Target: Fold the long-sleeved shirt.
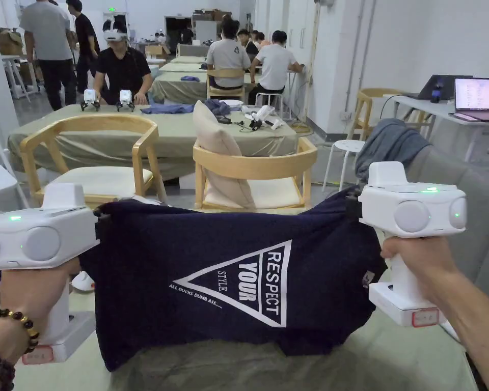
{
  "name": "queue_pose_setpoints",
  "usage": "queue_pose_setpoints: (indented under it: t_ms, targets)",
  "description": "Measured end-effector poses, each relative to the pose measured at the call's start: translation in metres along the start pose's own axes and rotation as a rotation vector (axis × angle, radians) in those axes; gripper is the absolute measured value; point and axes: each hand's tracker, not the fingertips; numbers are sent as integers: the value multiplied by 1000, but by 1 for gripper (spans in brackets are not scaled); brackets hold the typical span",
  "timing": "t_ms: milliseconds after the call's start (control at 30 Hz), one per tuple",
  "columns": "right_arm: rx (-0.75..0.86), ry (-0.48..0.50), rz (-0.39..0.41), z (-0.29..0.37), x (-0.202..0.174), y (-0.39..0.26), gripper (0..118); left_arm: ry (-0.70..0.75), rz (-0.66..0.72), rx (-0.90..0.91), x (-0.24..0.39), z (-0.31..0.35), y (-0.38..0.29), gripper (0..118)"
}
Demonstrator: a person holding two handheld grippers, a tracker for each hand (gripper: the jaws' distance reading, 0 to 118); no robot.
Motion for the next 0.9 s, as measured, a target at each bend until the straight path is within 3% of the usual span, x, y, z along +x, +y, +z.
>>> queue_pose_setpoints:
  t_ms: [200,400,633,700,800,833,867,900]
  targets:
    - [-70,67,57,104,0,-84,6,-20,-52,-21,-7,91,-82,10]
    - [-310,159,37,181,-4,-212,6,-40,6,-264,-27,179,-205,10]
    - [-763,233,93,196,-22,-335,6,-8,-43,-607,-26,202,-330,10]
    - [-790,239,135,195,-29,-353,6,11,-33,-622,-28,204,-342,10]
    - [-805,229,119,191,-31,-355,6,12,-20,-587,-22,203,-342,13]
    - [-807,220,132,191,-33,-354,11,11,-18,-577,-27,202,-339,32]
    - [-792,207,154,192,-36,-349,28,5,-4,-559,-29,203,-333,65]
    - [-749,187,162,196,-36,-342,62,-4,13,-546,-29,204,-325,97]
